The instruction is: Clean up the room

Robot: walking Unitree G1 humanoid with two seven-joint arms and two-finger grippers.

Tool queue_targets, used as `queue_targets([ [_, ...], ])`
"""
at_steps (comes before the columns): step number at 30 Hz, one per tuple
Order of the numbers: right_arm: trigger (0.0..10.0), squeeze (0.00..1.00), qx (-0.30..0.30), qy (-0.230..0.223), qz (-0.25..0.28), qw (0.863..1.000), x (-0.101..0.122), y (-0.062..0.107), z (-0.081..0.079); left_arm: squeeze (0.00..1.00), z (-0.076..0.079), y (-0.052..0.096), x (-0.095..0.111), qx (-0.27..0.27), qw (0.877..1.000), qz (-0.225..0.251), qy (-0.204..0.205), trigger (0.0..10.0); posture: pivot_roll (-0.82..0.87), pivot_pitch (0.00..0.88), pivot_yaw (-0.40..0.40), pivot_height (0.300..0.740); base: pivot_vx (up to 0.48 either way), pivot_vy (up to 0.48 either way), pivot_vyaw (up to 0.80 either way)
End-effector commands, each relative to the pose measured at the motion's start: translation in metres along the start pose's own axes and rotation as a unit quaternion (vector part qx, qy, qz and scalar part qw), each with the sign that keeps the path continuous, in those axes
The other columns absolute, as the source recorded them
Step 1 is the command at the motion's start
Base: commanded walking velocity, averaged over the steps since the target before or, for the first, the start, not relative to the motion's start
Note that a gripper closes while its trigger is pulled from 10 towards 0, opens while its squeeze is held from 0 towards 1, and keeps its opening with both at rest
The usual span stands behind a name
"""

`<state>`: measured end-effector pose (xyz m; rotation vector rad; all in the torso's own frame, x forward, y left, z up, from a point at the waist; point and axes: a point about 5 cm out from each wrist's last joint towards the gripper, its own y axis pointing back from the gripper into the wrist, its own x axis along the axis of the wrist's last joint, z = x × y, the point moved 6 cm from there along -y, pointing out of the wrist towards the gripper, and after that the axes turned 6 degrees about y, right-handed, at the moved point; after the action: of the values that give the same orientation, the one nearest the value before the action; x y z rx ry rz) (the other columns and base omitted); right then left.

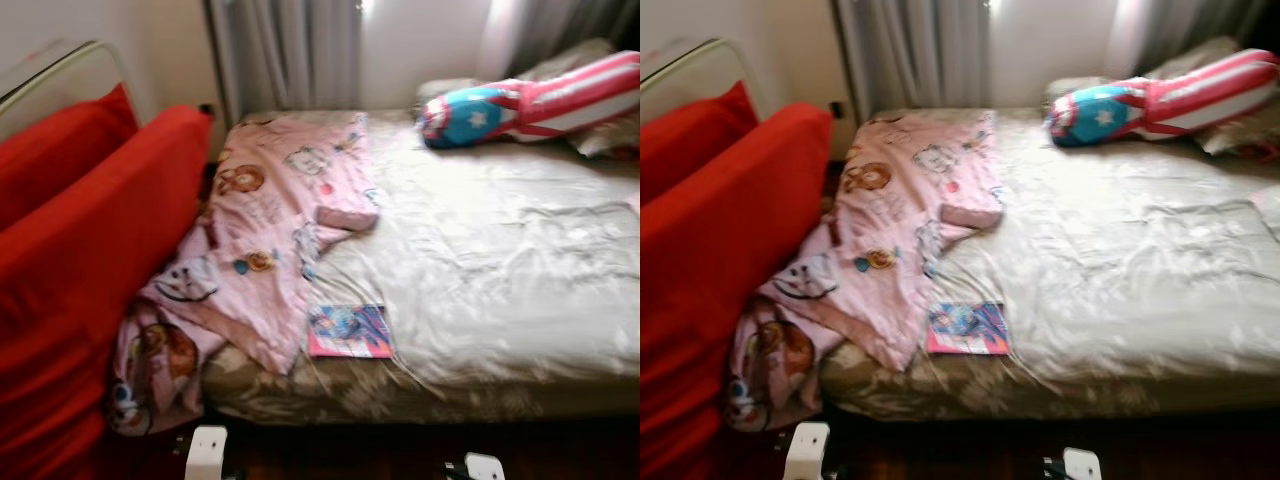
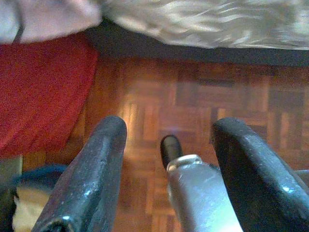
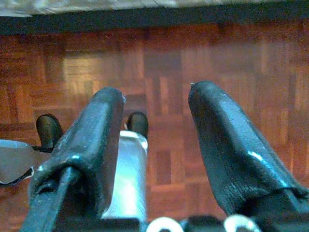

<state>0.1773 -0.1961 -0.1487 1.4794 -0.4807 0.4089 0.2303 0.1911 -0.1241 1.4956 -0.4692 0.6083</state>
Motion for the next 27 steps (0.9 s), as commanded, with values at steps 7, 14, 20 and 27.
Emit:
queue_targets([
  [7,10.0,0.0,0.002,-0.008,0.006,1.0,0.004,-0.001,-0.004,0.0,-0.005,0.002,-0.007,0.002,1.0,-0.01,0.001,10.0,-0.05,0.0,-0.003,0.74,0.301,0.0,0.11],
  [14,10.0,0.0,0.007,0.0,0.006,1.0,0.004,-0.001,-0.005,0.0,-0.005,0.002,-0.008,0.002,1.0,-0.011,0.003,10.0,-0.05,0.0,-0.005,0.74,0.281,0.0,0.0],
  [20,10.0,0.0,0.013,0.008,0.011,1.0,0.006,-0.001,-0.006,0.0,-0.004,0.002,-0.009,0.0,1.0,-0.009,0.004,10.0,-0.06,0.0,-0.004,0.74,0.0,0.0,0.0],
  [27,10.0,0.0,0.022,0.003,0.042,0.999,0.014,0.0,-0.007,0.0,0.001,0.0,0.005,-0.012,1.0,0.018,0.009,10.0,-0.07,0.0,-0.002,0.74,0.0,0.0,0.0],
])
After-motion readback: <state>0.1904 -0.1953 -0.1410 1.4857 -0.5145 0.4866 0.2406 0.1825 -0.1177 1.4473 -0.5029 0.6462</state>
